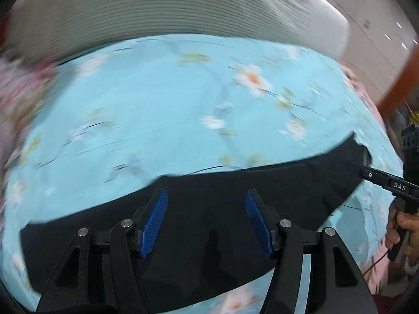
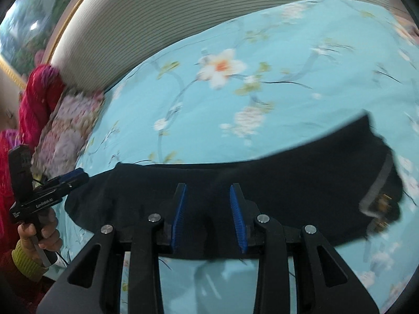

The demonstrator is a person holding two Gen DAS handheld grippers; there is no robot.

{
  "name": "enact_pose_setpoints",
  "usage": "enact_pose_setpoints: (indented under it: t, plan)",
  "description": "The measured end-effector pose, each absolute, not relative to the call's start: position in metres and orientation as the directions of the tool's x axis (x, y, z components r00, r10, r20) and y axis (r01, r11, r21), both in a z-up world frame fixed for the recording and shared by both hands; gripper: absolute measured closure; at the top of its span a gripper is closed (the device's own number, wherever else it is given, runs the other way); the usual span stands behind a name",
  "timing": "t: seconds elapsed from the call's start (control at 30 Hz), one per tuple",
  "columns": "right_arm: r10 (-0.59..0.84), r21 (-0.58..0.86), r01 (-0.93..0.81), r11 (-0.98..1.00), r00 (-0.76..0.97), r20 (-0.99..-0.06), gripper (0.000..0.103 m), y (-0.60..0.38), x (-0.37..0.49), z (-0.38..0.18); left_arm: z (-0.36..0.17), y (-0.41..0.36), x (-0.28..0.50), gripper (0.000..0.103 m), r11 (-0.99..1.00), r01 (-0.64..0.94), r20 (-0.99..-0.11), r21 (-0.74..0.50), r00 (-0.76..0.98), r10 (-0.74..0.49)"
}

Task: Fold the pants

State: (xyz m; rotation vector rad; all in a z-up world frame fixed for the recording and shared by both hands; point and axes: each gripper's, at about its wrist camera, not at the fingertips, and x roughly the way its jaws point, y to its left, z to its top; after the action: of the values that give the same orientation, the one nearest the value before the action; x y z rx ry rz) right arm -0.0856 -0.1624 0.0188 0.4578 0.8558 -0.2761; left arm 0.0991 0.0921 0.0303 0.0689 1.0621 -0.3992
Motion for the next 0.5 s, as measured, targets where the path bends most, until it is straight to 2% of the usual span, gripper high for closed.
enact_pose_setpoints:
  t: [0.23, 0.33, 0.5]
  plan:
    - [-0.132, 0.305, 0.530, 0.791, 0.635, -0.761, 0.068, -0.201, -0.147, 0.020, 0.021, -0.003, 0.121, 0.039, 0.825, 0.527, -0.878, -0.205, 0.273, -0.393]
    - [-0.157, 0.326, 0.578, 0.748, 0.631, -0.760, 0.068, -0.218, -0.169, 0.015, 0.012, -0.050, 0.134, 0.039, 0.756, 0.595, -0.881, -0.272, 0.163, -0.445]
    - [-0.179, 0.371, 0.623, 0.688, 0.642, -0.745, 0.068, -0.245, -0.189, 0.010, 0.001, -0.115, 0.146, 0.038, 0.672, 0.670, -0.885, -0.315, 0.048, -0.463]
